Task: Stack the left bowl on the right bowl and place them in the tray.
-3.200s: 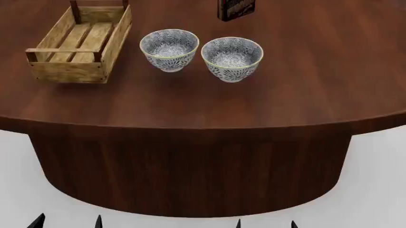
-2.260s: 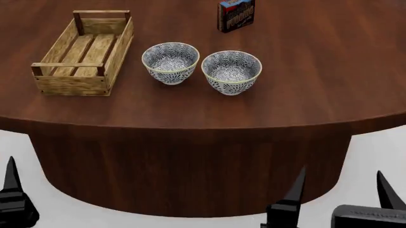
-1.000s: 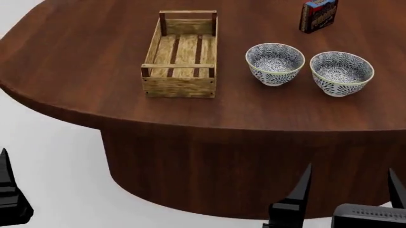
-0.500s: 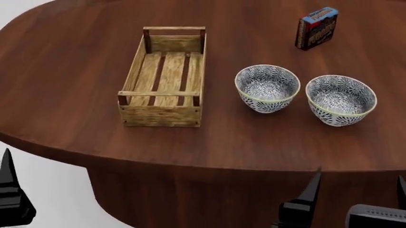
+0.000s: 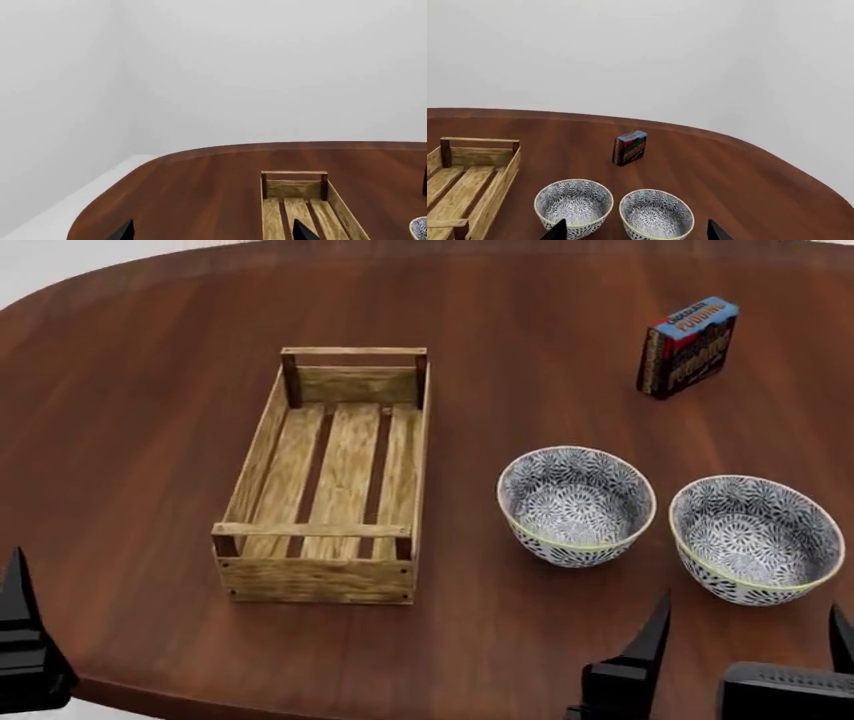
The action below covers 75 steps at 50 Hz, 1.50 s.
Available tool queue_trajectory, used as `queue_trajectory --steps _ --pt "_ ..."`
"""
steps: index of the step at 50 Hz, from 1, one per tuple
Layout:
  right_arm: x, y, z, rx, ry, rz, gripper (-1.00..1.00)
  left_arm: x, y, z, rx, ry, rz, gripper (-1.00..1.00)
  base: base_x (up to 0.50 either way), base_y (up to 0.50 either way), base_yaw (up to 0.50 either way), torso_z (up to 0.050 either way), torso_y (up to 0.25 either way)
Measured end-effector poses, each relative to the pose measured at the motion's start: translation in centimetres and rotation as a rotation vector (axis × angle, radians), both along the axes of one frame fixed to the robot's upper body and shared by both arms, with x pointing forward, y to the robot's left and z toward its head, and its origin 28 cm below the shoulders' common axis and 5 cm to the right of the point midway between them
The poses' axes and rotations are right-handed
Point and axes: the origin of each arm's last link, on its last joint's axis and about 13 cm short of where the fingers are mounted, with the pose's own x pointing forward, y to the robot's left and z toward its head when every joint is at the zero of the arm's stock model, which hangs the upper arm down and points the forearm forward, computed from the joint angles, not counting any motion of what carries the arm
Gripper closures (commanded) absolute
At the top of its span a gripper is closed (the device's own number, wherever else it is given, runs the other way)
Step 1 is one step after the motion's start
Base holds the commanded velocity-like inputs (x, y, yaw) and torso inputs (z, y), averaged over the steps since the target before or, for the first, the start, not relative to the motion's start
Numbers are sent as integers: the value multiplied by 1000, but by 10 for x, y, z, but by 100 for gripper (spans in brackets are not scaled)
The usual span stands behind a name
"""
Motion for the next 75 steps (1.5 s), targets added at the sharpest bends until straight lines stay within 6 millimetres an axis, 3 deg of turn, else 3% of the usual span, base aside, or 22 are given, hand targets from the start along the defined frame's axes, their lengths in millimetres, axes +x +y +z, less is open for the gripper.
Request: queue_trajectory --steps 55,75 --pt "-2 -2 -8 0 26 6 -100 -2 -3 1 6 -7 -11 -100 492 0 0 0 1" --pt "-3 2 -16 -24 135 93 -100 -2 -3 2 7 -5 -14 -100 15 0 0 0 1"
